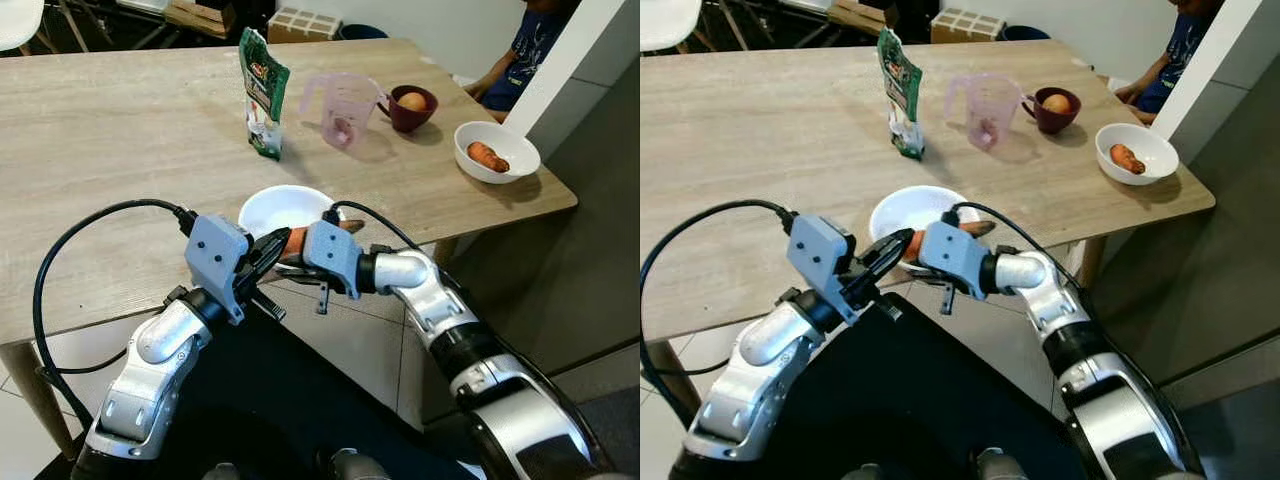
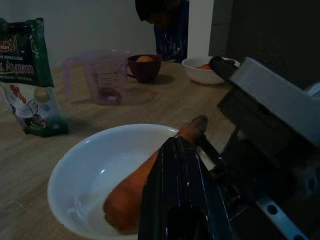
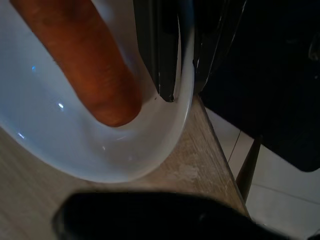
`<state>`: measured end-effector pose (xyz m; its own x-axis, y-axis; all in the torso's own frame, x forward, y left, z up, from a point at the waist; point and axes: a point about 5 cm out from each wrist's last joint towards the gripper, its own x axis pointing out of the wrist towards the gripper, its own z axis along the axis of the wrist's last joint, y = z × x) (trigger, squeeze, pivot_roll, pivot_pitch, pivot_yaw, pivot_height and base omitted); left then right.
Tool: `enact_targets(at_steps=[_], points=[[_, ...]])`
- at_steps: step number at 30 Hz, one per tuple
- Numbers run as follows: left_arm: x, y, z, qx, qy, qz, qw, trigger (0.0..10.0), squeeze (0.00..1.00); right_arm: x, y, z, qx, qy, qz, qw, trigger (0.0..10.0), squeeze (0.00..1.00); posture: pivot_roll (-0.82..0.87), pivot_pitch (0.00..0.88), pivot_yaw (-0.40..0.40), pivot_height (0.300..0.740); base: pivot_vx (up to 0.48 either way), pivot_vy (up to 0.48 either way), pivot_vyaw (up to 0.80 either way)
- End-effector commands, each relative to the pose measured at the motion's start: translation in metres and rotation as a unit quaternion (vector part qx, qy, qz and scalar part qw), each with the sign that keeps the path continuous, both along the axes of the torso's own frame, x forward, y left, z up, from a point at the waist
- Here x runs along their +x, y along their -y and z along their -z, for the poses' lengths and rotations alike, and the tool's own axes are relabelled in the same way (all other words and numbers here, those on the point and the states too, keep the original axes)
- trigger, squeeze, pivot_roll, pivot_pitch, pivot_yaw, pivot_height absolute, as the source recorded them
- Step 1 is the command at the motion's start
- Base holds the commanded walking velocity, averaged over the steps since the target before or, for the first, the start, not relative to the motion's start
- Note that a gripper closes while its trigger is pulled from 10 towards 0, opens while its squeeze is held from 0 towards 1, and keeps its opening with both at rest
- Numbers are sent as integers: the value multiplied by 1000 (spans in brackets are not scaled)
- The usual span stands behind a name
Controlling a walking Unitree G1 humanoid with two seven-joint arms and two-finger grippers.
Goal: Restocking fridge
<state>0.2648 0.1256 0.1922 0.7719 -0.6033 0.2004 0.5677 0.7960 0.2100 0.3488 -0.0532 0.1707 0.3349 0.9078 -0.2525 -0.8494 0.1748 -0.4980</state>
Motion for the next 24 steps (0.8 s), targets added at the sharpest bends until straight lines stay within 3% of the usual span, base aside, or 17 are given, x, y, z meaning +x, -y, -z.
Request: enact_targets(at_steps=[1, 2, 4, 10, 11, 12, 24], points=[[-1, 5, 7, -5, -11, 5, 1000, 10000, 0, -2, 0, 14, -23, -34, -1, 999, 10000, 0, -21, 152, -138, 740, 0, 0, 0], [-1, 5, 7, -5, -10, 4, 1000, 10000, 0, 0, -3, 13, -25, -39, -2, 999, 10000, 941, -21, 152, -138, 740, 0, 0, 0], [-1, 5, 7, -4, -9, 4, 1000, 10000, 0, 1, -4, 13, -28, -38, -1, 999, 10000, 1000, -19, 151, -141, 740, 0, 0, 0], [-2, 3, 7, -5, -7, 0, 1000, 10000, 0, 5, -6, 6, -35, -26, -7, 999, 10000, 1000, -14, 150, -145, 740, 0, 0, 0], [-3, 3, 7, -5, -7, 0, 1000, 10000, 0, 5, -6, 5, -38, -30, -15, 999, 10000, 149, -14, 150, -145, 740, 0, 0, 0], [-3, 3, 7, -5, -7, 1, 1000, 10000, 0, 5, -5, 4, -46, -30, -24, 998, 10000, 0, -16, 149, -143, 740, 0, 0, 0], [-2, 4, 7, -2, -8, 5, 1000, 10000, 0, 9, 6, -19, -108, -19, -78, 991, 10000, 0, -19, 150, -142, 740, 0, 0, 0]])
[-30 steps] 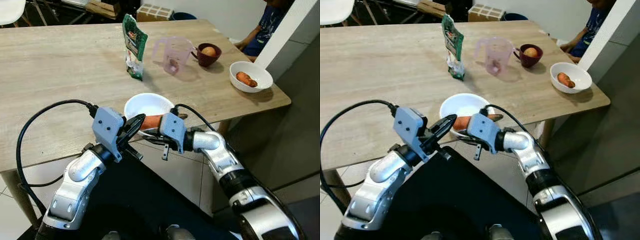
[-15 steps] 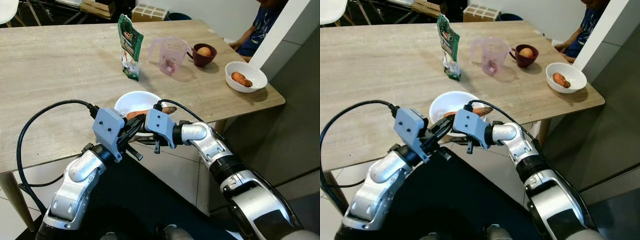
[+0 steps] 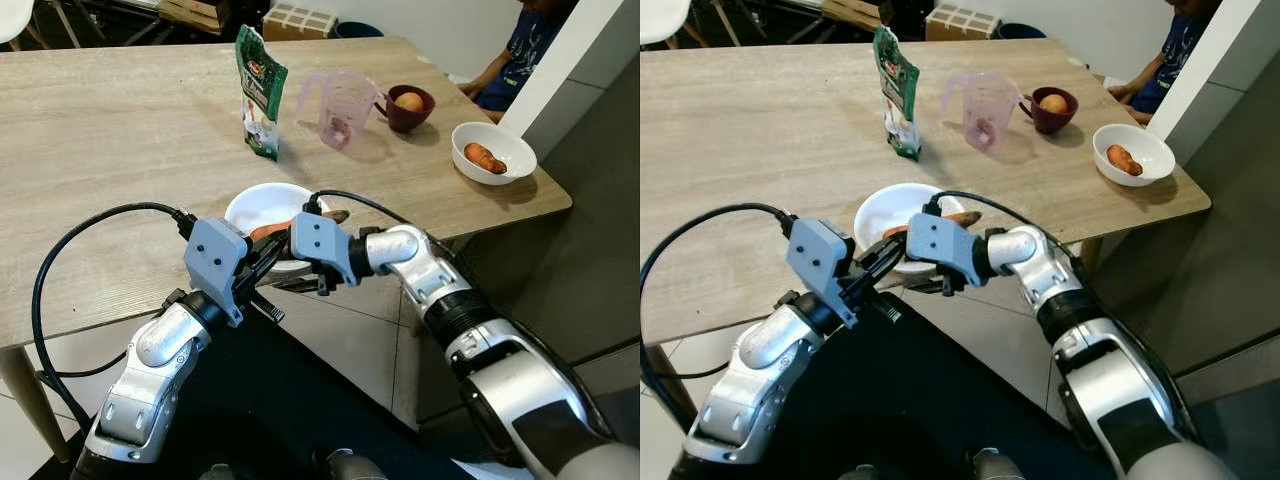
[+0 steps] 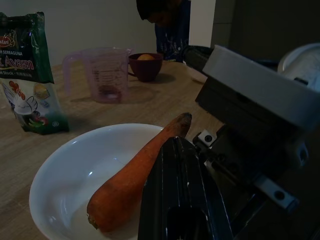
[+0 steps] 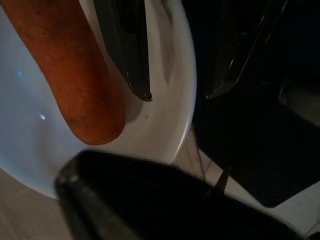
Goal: Restocking fridge
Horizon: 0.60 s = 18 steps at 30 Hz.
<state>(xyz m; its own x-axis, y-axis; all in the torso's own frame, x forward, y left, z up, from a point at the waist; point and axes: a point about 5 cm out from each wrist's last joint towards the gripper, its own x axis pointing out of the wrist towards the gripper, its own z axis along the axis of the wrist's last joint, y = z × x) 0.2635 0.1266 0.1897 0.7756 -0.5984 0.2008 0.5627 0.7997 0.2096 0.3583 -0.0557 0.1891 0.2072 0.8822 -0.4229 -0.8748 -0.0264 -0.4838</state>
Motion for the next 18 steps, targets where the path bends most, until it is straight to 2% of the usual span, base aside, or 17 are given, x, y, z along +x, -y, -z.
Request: enact_targets(at_steps=[1, 15, 18], points=[[-1, 5, 5, -2, -8, 8, 1000, 10000, 0, -1, 3, -1, -18, -3, -13, 1000, 10000, 0, -19, 150, -142, 740, 0, 0, 0], [-1, 6, 6, 2, -10, 13, 1000, 10000, 0, -2, 7, 1, -69, 9, -37, 997, 10000, 0, -24, 148, -142, 740, 0, 0, 0], [-1, 7, 7, 4, -10, 13, 1000, 10000, 0, -2, 3, -1, -72, 27, -38, 996, 10000, 0, -24, 150, -143, 740, 0, 0, 0]])
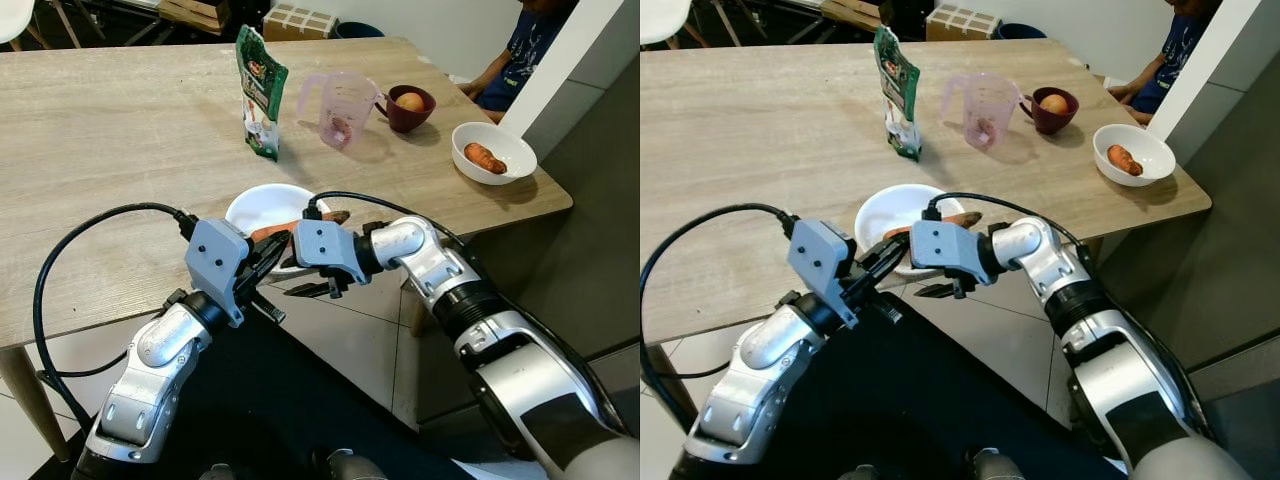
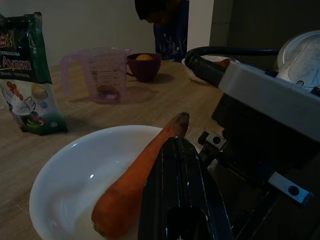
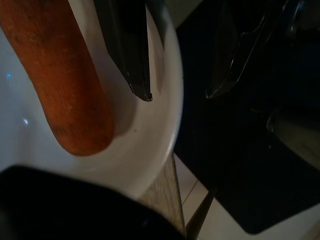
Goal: Restocking fridge
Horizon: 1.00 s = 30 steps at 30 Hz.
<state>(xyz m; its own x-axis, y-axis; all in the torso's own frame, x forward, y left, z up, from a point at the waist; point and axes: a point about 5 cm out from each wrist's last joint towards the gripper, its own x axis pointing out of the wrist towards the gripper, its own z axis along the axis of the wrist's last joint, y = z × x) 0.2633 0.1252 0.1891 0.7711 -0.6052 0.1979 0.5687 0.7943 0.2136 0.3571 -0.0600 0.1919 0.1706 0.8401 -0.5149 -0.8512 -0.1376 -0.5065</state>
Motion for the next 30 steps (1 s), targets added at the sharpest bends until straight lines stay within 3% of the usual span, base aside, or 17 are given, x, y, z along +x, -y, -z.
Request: enact_targets(at_steps=[1, 11, 12, 14, 15, 16, 30], points=[[0, 5, 6, 2, -10, 9, 1000, 10000, 0, 0, -1, 2, -14, 8, -6, 1000, 10000, 0, -24, 150, -143, 740, 0, 0, 0], [-1, 4, 7, 4, -11, 6, 1000, 10000, 0, 1, -5, 1, -5, 29, 3, 1000, 10000, 0, -21, 154, -143, 740, 0, 0, 0], [-1, 4, 7, 5, -11, 6, 1000, 10000, 0, 2, -5, 0, -3, 31, 4, 999, 4902, 0, -21, 154, -143, 740, 0, 0, 0], [-1, 4, 7, 5, -11, 6, 1000, 10000, 0, 2, -5, 0, -2, 34, 6, 999, 4902, 0, -21, 154, -143, 740, 0, 0, 0], [-1, 4, 7, 5, -11, 7, 1000, 10000, 0, 3, -5, 0, -1, 37, 8, 999, 3608, 0, -21, 155, -141, 740, 0, 0, 0], [-1, 4, 7, 5, -11, 7, 1000, 10000, 0, 3, -5, 0, -1, 38, 9, 999, 0, 0, -22, 156, -140, 740, 0, 0, 0], [1, 6, 7, 5, -12, 8, 1000, 10000, 0, 4, 2, 5, -6, 34, 21, 999, 0, 0, -28, 161, -139, 740, 0, 0, 0]])
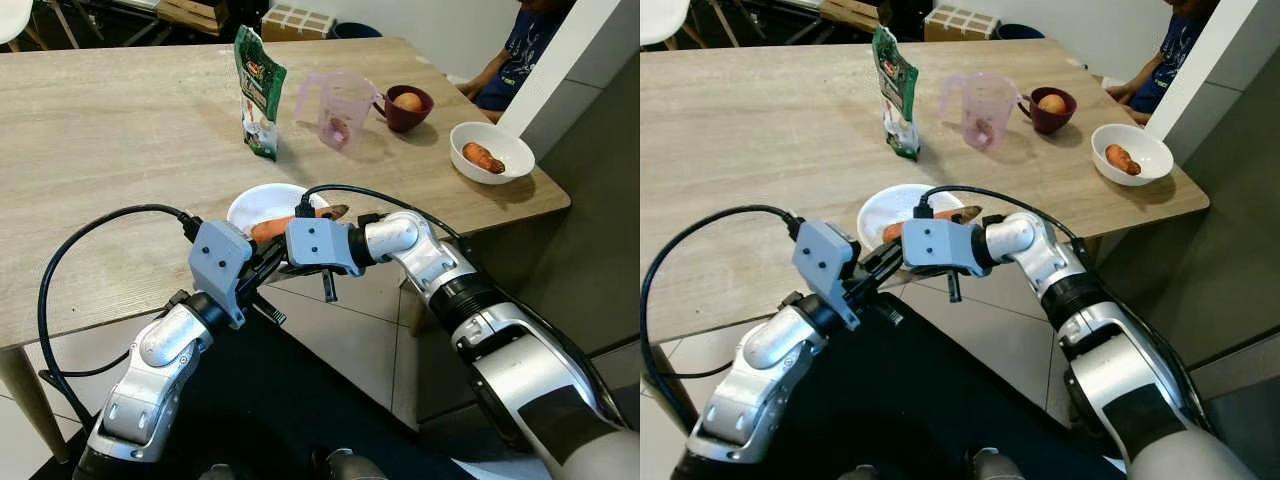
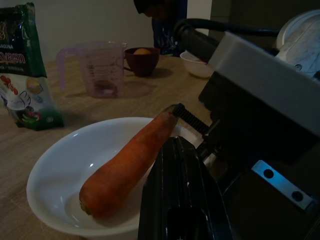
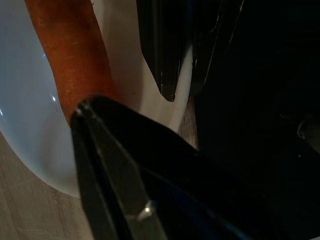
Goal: Restocking fridge
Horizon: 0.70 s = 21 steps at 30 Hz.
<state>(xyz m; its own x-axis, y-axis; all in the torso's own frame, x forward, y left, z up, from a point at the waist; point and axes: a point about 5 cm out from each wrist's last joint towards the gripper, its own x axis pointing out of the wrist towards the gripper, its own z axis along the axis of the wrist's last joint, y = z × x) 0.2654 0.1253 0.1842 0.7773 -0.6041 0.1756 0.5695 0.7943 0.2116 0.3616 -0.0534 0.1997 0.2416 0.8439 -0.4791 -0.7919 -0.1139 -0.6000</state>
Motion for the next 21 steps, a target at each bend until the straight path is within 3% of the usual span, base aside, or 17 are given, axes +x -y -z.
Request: enact_targets(at_steps=[1, 10, 13, 17, 21], points=[[-1, 7, 3, -1, -2, 10, 1000, 10000, 0, 0, 10, 13, -12, -21, 14, 1000, 0, 0, -30, 161, -137, 740, 0, 0, 0], [1, 9, 4, -1, -2, 11, 1000, 10000, 0, 7, 24, 10, 20, 20, 65, 997, 0, 0, -31, 159, -133, 740, 0, 0, 0], [1, 10, 4, 0, -2, 13, 1000, 10000, 0, 8, 33, 13, 21, 38, 87, 995, 0, 0, -33, 158, -128, 740, 0, 0, 0], [2, 12, 6, 2, -5, 20, 1000, 10000, 0, 8, 56, 21, 20, 48, 123, 991, 0, 0, -41, 157, -116, 740, 0, 0, 0], [2, 13, 7, 3, -6, 23, 1000, 10000, 0, 9, 65, 22, 22, 53, 140, 989, 0, 0, -43, 157, -110, 740, 0, 0, 0]])
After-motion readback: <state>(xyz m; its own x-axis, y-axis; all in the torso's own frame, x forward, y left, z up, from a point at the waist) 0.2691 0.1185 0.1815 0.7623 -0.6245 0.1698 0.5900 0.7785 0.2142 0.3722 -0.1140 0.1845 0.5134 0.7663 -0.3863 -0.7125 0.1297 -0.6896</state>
